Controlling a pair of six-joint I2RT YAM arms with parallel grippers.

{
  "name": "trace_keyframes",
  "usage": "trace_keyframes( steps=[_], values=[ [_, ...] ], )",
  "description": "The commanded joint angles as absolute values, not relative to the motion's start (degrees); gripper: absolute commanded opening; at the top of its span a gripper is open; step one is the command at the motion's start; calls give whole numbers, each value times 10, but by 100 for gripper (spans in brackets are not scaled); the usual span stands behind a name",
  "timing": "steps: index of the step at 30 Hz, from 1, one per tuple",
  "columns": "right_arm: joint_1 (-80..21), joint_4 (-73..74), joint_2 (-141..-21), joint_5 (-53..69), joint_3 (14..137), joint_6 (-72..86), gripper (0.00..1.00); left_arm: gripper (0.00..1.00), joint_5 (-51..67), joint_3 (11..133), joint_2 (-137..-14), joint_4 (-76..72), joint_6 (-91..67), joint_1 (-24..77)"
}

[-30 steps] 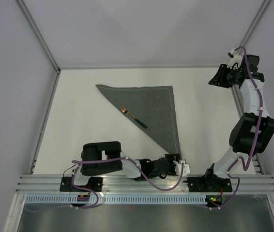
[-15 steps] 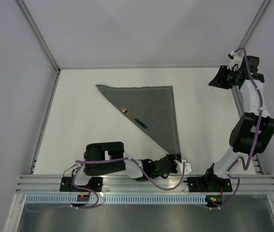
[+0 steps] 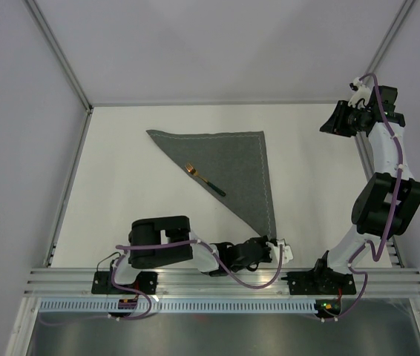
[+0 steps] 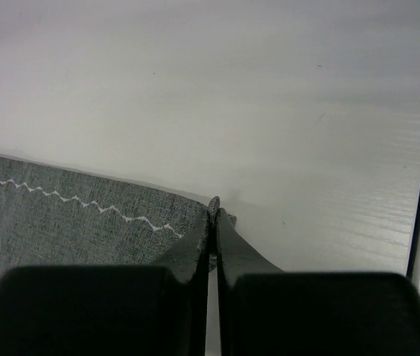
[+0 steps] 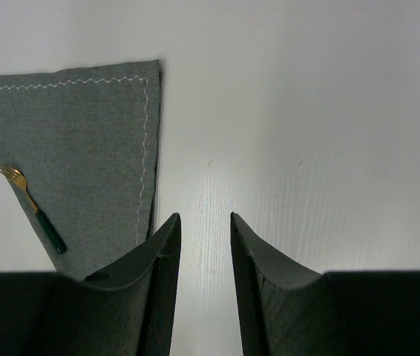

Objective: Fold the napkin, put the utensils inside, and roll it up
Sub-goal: Fold the napkin

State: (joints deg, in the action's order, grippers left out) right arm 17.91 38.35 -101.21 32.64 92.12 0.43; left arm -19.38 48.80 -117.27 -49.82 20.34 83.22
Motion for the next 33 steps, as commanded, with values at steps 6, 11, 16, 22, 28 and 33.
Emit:
trace_keyframes(
  steps=[6, 11, 16, 22, 28, 33],
  values=[
    [184, 377, -1005, 338, 922, 4, 39, 2, -194, 497, -1118, -517, 111, 782],
    [184, 380, -1008, 339, 926, 5, 38, 2, -160, 477, -1045, -490, 6, 713],
    [184, 383, -1012, 342, 929, 5, 39, 2, -145, 458, -981, -471, -74, 664],
    [184, 390, -1016, 347, 933, 4, 39, 2, -168, 439, -927, -452, -143, 617],
    [184, 400, -1015, 352, 936, -10, 39, 2, -237, 406, -885, -424, -206, 563],
    [183, 407, -1015, 354, 933, -16, 39, 2, -254, 388, -864, -383, -260, 484]
  ],
)
